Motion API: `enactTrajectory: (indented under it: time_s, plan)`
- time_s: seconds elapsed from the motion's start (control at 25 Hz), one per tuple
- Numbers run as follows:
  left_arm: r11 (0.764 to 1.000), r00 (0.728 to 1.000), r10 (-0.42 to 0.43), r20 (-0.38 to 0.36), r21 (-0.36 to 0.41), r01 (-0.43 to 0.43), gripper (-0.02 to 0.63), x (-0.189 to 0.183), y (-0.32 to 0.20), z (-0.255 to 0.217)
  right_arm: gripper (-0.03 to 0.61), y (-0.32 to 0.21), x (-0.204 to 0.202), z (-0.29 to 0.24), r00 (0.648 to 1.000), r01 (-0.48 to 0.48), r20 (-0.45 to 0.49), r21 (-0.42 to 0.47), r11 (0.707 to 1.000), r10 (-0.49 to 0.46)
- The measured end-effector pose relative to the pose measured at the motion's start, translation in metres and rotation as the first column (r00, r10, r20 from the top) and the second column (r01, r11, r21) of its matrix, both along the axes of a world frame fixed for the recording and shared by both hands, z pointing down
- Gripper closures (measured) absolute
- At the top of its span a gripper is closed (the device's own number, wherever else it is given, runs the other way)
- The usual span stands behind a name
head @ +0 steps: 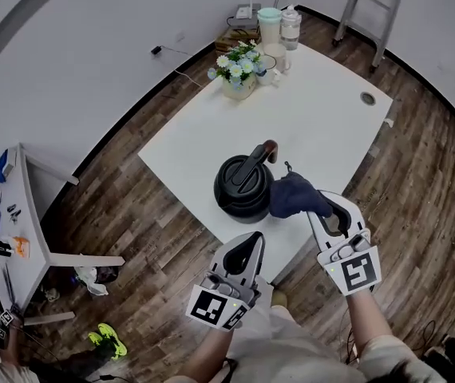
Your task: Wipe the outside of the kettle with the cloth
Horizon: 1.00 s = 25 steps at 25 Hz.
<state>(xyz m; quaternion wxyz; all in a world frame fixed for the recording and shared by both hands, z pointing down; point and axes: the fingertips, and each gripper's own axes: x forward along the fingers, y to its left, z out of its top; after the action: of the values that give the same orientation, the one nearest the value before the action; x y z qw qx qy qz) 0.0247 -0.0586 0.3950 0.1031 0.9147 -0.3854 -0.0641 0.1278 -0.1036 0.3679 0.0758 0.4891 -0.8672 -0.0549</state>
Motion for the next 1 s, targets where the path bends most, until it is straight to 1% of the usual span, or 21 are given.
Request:
enactTrajectory:
  time_s: [0.08,0.16,0.28,0.36,0.48,0.6,0.68,0.76,0.88,1.0]
  plan:
    - [1.000,1.000,0.011,0.007,0.018,-0.012,0.606,0.003,-0.003,-0.011,0.515,-0.022,-0.005,-0.015,0.997,0.052,-0.064,0.020,0.998,-0.050]
    - [0.999,1.000,0.020,0.005,0.025,-0.020,0.606,0.005,-0.005,-0.018,0.515,-0.040,-0.014,-0.015,0.984,0.085,-0.158,0.007,0.996,-0.083]
    - [0.999,0.999,0.040,0.001,0.022,-0.040,0.606,0.011,-0.010,-0.018,0.515,-0.058,-0.023,0.007,0.942,0.110,-0.317,-0.016,0.994,-0.109]
    - [0.998,0.998,0.055,0.005,0.015,-0.055,0.606,0.015,-0.013,-0.013,0.515,-0.062,-0.022,0.029,0.919,0.106,-0.377,-0.045,0.993,-0.115]
    - [0.998,0.998,0.069,0.011,-0.008,-0.069,0.606,0.019,-0.015,0.000,0.515,-0.059,-0.018,0.064,0.908,0.101,-0.395,-0.123,0.987,-0.142]
    - [0.998,0.998,0.060,0.011,-0.034,-0.060,0.606,0.017,-0.014,0.017,0.515,-0.047,-0.020,0.106,0.878,0.123,-0.436,-0.195,0.973,-0.198]
    - [0.998,0.998,0.052,0.019,-0.047,-0.051,0.606,0.015,-0.011,0.027,0.515,-0.038,-0.026,0.131,0.868,0.137,-0.441,-0.228,0.964,-0.228]
    - [0.998,0.999,0.042,0.028,-0.058,-0.041,0.606,0.011,-0.009,0.037,0.515,-0.033,-0.029,0.146,0.878,0.126,-0.423,-0.249,0.960,-0.225]
    - [0.997,0.999,0.023,0.033,-0.074,-0.020,0.606,0.005,-0.008,0.048,0.515,-0.037,-0.025,0.155,0.899,0.089,-0.392,-0.271,0.958,-0.194]
    - [0.996,0.999,-0.005,0.043,-0.088,0.009,0.606,-0.001,-0.005,0.057,0.515,-0.039,-0.019,0.161,0.905,0.054,-0.388,-0.303,0.952,-0.175]
